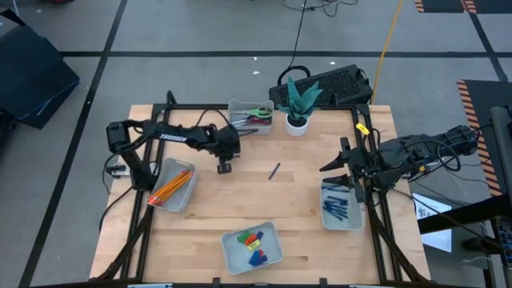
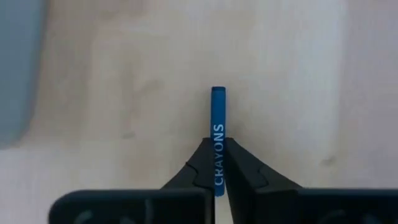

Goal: Sort crayons/erasers/pens/pencils in bins
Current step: Put the blue crayon into the middle right gray bin

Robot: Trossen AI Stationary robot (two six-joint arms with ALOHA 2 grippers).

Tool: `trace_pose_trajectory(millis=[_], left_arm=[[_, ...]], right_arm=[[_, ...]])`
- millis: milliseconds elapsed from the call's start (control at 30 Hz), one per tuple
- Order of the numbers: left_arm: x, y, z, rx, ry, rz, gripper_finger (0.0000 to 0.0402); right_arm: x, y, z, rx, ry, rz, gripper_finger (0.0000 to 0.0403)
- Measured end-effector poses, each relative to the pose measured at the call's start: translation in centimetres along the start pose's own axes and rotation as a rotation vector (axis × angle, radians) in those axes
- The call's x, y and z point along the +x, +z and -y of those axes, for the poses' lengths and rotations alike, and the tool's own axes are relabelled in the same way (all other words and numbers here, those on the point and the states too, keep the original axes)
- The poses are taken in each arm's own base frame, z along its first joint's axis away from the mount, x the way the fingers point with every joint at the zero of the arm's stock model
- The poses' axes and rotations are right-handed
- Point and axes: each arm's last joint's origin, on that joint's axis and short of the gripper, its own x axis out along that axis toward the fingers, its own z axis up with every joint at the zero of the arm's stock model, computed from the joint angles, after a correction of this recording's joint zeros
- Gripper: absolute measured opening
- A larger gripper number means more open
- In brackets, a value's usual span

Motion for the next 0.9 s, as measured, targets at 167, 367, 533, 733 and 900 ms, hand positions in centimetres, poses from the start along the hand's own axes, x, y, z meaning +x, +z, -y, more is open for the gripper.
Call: trace_pose_trajectory(millis=[167, 367, 533, 733, 900], left_arm=[[-1.8, 2.4, 2.0, -0.056, -0.085, 0.1, 0.001], [-3.3, 6.3, 5.4, -0.063, -0.062, 0.272, 0.0018], [-4.2, 9.5, 8.0, -0.101, -0.084, 0.439, 0.0005], [-1.6, 13.3, 9.4, -0.104, -0.101, 0.459, 0.0001], [0.0, 16.4, 10.2, -0.106, -0.127, 0.462, 0.0009]], right_arm=[[0.0, 0.0, 0.0, 0.0, 0.0, 0.0, 0.0139], [0.0, 0.0, 0.0, 0.0, 0.0, 0.001, 0.0139], [0.0, 0.0, 0.0, 0.0, 0.0, 0.001, 0.0139], [0.0, 0.0, 0.0, 0.0, 0.0, 0.0, 0.0139], [0.0, 0.0, 0.0, 0.0, 0.0, 0.0, 0.0139]])
